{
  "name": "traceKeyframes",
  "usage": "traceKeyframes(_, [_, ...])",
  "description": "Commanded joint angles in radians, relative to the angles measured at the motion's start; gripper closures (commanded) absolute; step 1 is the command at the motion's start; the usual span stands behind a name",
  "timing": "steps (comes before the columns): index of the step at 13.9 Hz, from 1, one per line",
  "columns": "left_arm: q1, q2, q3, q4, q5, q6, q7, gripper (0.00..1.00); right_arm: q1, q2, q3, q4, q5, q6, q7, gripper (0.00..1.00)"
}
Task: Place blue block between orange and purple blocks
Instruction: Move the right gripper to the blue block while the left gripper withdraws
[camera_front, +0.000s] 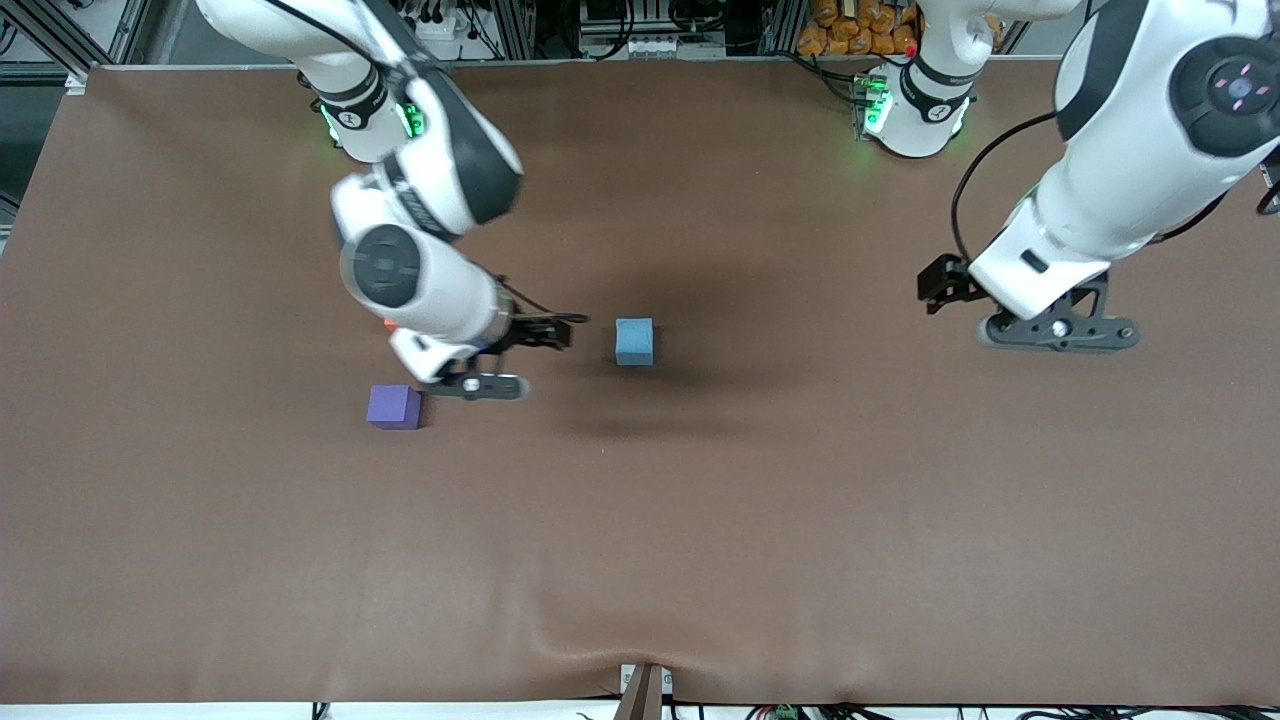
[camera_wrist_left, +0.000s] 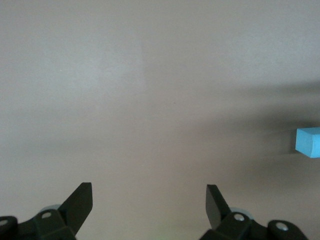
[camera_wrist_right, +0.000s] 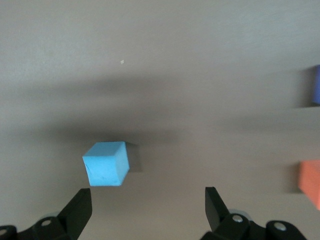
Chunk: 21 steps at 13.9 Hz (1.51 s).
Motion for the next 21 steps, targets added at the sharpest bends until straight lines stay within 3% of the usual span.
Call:
traceKeyframes(1, [0.074, -0.056, -0.005, -0.039, -0.007, -0.037, 0.116, 0.00, 0.062, 0.086, -0.011, 0.007, 0.006, 0.097, 0.076, 0.00])
traceKeyframes(4, [0.118, -0.061, 0.004, -0.006, -0.006, -0.045, 0.152, 0.00, 0.123, 0.165, -0.011, 0.007, 0.003, 0.224, 0.119, 0.00])
traceKeyframes(11, [0.168, -0.101, 0.013, 0.036, 0.002, -0.093, 0.133, 0.00, 0.232, 0.214, -0.014, 0.005, -0.033, 0.284, 0.159, 0.00])
traceKeyframes(14, [0.091, -0.147, 0.114, 0.027, 0.000, -0.156, 0.172, 0.00, 0.237, 0.240, -0.014, -0.004, -0.110, 0.287, 0.170, 0.00])
traceKeyframes(16, [0.088, -0.173, 0.114, 0.008, 0.000, -0.169, 0.173, 0.00, 0.237, 0.258, -0.013, -0.004, -0.124, 0.327, 0.199, 0.00])
traceKeyframes(18, [0.100, -0.216, 0.104, -0.027, -0.001, -0.168, 0.170, 0.00, 0.237, 0.260, -0.013, -0.001, -0.124, 0.332, 0.196, 0.52])
traceKeyframes(19, [0.106, -0.233, 0.098, -0.041, -0.001, -0.169, 0.167, 0.00, 0.237, 0.255, -0.013, 0.005, -0.124, 0.327, 0.194, 0.85])
traceKeyframes(20, [0.121, -0.237, 0.076, -0.041, -0.003, -0.168, 0.163, 0.00, 0.232, 0.249, -0.013, 0.010, -0.124, 0.321, 0.196, 1.00])
traceKeyframes(21, [0.155, -0.234, 0.050, -0.036, -0.009, -0.168, 0.161, 0.00, 0.222, 0.240, -0.014, 0.017, -0.124, 0.303, 0.194, 1.00])
